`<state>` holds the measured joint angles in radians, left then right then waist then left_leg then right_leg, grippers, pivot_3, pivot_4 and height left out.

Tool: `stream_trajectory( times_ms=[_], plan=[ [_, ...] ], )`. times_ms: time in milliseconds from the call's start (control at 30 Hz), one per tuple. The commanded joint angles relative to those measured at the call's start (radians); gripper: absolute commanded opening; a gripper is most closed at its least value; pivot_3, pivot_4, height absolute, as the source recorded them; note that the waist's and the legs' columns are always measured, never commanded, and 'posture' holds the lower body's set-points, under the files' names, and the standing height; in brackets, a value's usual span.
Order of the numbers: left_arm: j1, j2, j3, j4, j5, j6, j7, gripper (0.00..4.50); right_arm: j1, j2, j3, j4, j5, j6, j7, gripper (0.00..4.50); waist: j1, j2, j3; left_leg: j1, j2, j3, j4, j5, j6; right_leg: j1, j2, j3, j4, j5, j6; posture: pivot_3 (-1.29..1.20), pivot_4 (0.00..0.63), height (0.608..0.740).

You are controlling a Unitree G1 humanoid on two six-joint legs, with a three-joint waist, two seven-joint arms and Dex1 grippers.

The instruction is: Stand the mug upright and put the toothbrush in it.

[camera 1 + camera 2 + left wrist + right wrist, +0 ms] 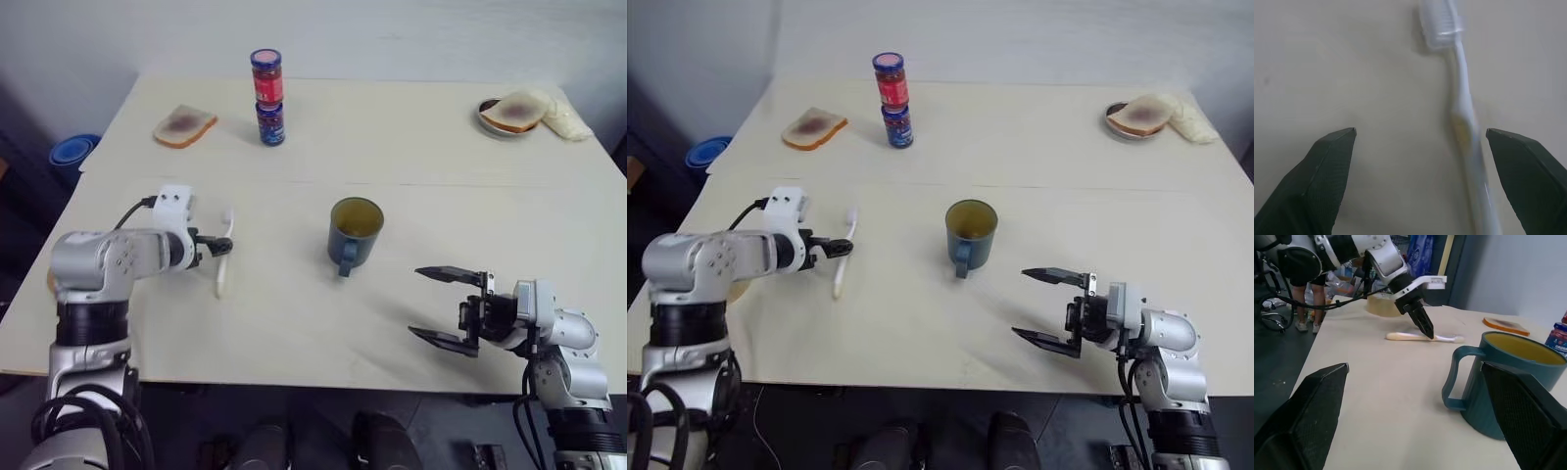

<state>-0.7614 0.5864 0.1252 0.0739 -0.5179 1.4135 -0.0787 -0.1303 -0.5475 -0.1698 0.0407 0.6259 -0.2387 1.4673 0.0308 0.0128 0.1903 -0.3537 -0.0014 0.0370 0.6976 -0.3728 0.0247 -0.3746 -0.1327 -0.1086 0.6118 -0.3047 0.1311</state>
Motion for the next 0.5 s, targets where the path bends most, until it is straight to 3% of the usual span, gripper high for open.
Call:
stream_trajectory(
  times_ms=[33,133,300,500],
  plan=[
    [-0.028,0.004,-0.131,0.108,0.037,-0.017,-0.107,4.5,0.026,0.004,-0.022,-0.038,0.022,-0.014,-0.009,4.48,0.003,0.0,0.0,0.0,0.0,0.0,0.0,0.0,0.0,0.0,-0.001,0.0,0.0,0.0,0.0,0.0,0.15,0.74],
    [-0.041,0.036,-0.231,0.15,0.054,-0.03,-0.218,3.96,0.033,0.007,-0.027,-0.036,0.023,-0.021,-0.014,4.5,0.001,0.003,-0.002,0.001,-0.001,0.0,0.0,0.0,0.0,0.001,-0.001,0.001,0.0,0.0,0.001,0.0,0.15,0.74],
    [-0.047,0.057,-0.288,0.183,0.099,-0.093,-0.317,2.57,0.051,0.0,-0.042,-0.027,0.025,-0.034,-0.01,4.5,0.0,0.006,-0.003,0.001,-0.001,0.001,0.0,0.0,0.0,0.001,-0.001,0.001,0.0,0.0,0.001,0.0,0.15,0.74],
    [0.009,0.056,-0.187,0.138,0.095,-0.216,-0.402,0.76,0.083,-0.015,-0.067,-0.062,0.023,-0.025,-0.043,4.5,0.0,0.006,-0.003,0.001,-0.001,0.001,0.0,0.0,0.001,0.001,-0.001,0.001,0.0,0.0,0.001,0.0,0.15,0.74]
  ],
)
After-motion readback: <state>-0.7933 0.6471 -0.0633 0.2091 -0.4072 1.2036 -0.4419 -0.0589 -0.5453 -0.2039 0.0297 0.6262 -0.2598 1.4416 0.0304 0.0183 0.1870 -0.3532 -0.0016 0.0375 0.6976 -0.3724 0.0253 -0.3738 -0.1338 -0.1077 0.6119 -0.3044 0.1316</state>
